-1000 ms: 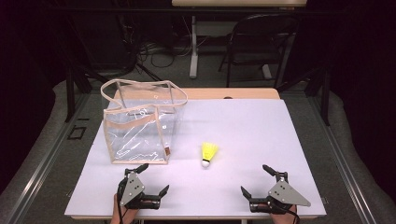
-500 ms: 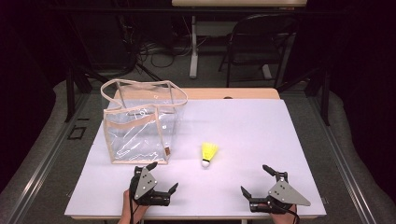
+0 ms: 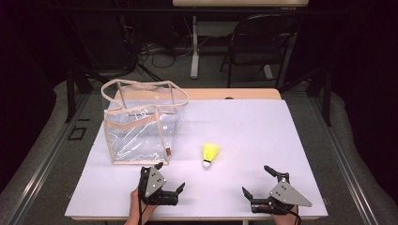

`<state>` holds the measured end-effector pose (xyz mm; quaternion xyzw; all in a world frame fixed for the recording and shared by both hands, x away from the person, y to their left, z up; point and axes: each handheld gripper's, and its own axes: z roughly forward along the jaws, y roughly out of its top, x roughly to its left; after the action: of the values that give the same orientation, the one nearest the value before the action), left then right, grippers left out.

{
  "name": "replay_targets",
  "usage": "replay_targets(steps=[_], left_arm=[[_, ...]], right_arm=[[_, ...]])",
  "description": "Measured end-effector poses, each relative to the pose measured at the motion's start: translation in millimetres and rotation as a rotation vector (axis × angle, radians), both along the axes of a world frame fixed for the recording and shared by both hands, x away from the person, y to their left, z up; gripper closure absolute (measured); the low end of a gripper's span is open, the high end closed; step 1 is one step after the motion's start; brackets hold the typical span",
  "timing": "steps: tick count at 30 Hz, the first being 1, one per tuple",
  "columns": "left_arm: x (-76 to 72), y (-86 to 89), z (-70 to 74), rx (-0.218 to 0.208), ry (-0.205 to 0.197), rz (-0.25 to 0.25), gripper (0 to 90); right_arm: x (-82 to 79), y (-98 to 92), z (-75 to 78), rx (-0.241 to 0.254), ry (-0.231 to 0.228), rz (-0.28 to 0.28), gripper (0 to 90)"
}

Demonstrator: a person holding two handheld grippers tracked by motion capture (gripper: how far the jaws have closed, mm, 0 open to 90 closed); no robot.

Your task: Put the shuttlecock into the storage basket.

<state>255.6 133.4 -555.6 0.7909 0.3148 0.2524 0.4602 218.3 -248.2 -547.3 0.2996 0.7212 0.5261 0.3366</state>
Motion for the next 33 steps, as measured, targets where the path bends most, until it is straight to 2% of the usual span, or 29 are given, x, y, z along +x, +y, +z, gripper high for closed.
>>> replay_targets(steps=[7,14,25,33], left_arm=[[0.5,-9.5,0.2,0.007,0.008,0.002,0.0],[2.7,-24.4,0.6,0.023,0.029,0.024,0.0],[6.2,-41.1,0.9,0.021,0.048,0.041,0.0],[11.3,-57.0,0.0,0.020,0.090,0.054,0.0]], right_arm=[[0.0,-0.1,0.1,-0.002,0.000,0.000,0.4],[-0.1,-0.5,0.1,-0.003,-0.001,0.000,0.4],[0.1,-0.8,-0.2,-0.006,0.003,-0.002,0.4],[-0.4,0.1,-0.5,-0.009,0.002,-0.002,0.4]])
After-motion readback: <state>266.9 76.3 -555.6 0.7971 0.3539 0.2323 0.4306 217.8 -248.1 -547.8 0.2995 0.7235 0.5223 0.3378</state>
